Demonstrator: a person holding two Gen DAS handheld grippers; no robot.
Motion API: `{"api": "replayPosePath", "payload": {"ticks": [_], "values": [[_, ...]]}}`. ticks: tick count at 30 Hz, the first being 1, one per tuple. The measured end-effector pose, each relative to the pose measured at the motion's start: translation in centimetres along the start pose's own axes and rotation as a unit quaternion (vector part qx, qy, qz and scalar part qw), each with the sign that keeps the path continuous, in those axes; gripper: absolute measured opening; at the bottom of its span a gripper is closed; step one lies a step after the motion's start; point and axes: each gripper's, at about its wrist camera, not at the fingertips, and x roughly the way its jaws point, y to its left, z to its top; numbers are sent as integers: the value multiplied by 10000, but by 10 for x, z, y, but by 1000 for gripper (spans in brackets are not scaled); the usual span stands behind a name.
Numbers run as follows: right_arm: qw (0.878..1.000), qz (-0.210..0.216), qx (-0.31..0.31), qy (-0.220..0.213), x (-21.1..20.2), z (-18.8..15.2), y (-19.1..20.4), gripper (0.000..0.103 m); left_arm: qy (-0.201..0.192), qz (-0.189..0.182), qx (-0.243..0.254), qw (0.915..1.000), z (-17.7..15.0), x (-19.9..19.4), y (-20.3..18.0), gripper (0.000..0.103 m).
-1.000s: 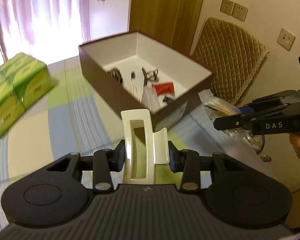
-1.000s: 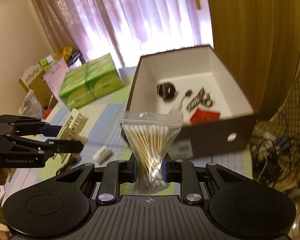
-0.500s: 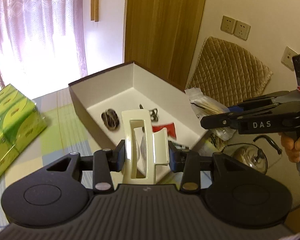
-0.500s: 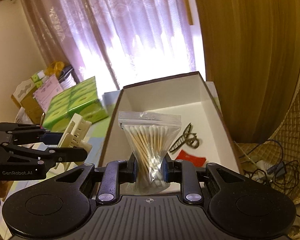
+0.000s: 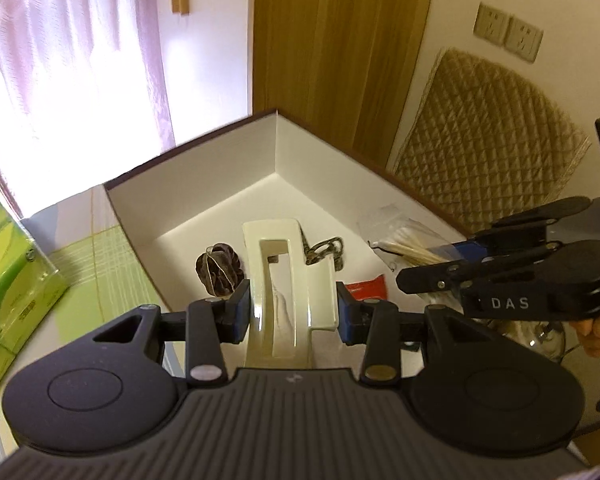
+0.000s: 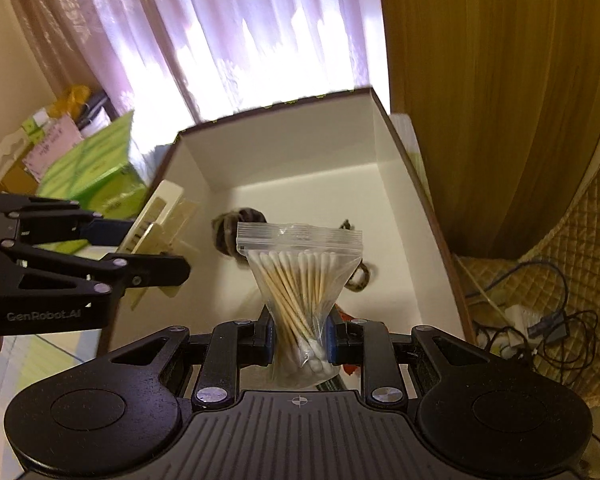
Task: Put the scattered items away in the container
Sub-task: 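Open both grippers to drop the swab bag and clip holder into the shoebox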
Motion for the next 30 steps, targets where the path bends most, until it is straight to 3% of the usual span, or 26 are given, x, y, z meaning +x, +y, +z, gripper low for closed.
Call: {"api": "replayPosePath", "payload": {"ticks": [9, 18, 30], "values": [[9990, -142, 155, 382, 38, 0, -6, 26, 666, -105, 33, 9977, 11, 61, 14, 36], [9983, -256, 145, 504, 47, -1, -6, 26, 1186, 84, 258, 9926, 6, 95, 13, 36], [9975, -277, 125, 636, 51, -3, -4, 26, 1074, 175, 470, 9930, 11, 90, 13, 44]]}}
